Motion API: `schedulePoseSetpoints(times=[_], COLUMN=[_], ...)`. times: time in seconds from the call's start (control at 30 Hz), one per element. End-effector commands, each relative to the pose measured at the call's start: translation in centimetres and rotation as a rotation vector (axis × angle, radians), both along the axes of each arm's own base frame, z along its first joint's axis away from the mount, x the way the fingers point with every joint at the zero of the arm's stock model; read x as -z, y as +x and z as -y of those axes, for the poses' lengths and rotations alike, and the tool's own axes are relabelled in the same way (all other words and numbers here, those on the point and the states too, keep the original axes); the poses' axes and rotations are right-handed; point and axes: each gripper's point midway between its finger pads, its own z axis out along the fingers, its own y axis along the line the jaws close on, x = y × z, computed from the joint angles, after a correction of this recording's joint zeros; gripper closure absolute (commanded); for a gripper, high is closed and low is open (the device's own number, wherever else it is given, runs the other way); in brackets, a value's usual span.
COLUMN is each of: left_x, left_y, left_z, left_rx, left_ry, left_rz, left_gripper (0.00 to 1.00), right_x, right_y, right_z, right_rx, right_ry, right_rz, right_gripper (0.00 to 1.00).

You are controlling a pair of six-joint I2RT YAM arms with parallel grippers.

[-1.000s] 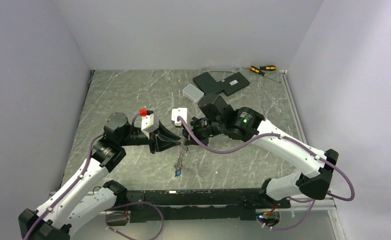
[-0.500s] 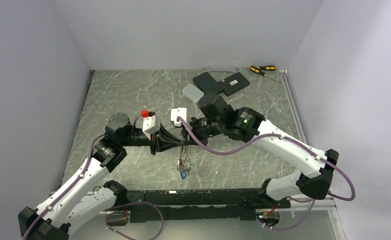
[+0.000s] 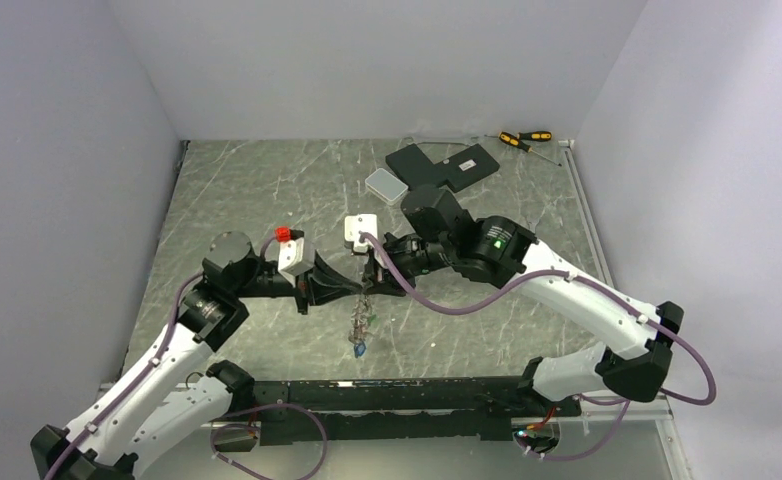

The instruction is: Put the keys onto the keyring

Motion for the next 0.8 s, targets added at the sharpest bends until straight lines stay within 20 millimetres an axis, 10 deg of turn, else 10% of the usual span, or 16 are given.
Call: schedulePoseSetpoints(times=[0.0, 0.2, 0.77], left_x=[-1.7, -2.1, -2.5], left_y=[-0.8, -0.7, -0.9], left_z=[-0.2, -0.5, -0.7], left_rx=[0.013, -0.002, -0.017], left_ry=[-0.039, -0.046, -0.059], left_rz=[0.077, 0.126, 0.138], left_gripper=[1.0, 1.0, 1.0], right_x=[-3.9, -3.2, -3.8], right_y=[-0.7, -0.9, -2.4], right_z=[-0.8, -0.1, -0.2], right_rx=[-0.048, -0.03, -0.023], right_ry=[0.15, 0.148, 0.309], right_rz=[0.064, 0.06, 0.005], right_gripper=[0.65, 0.5, 0.6])
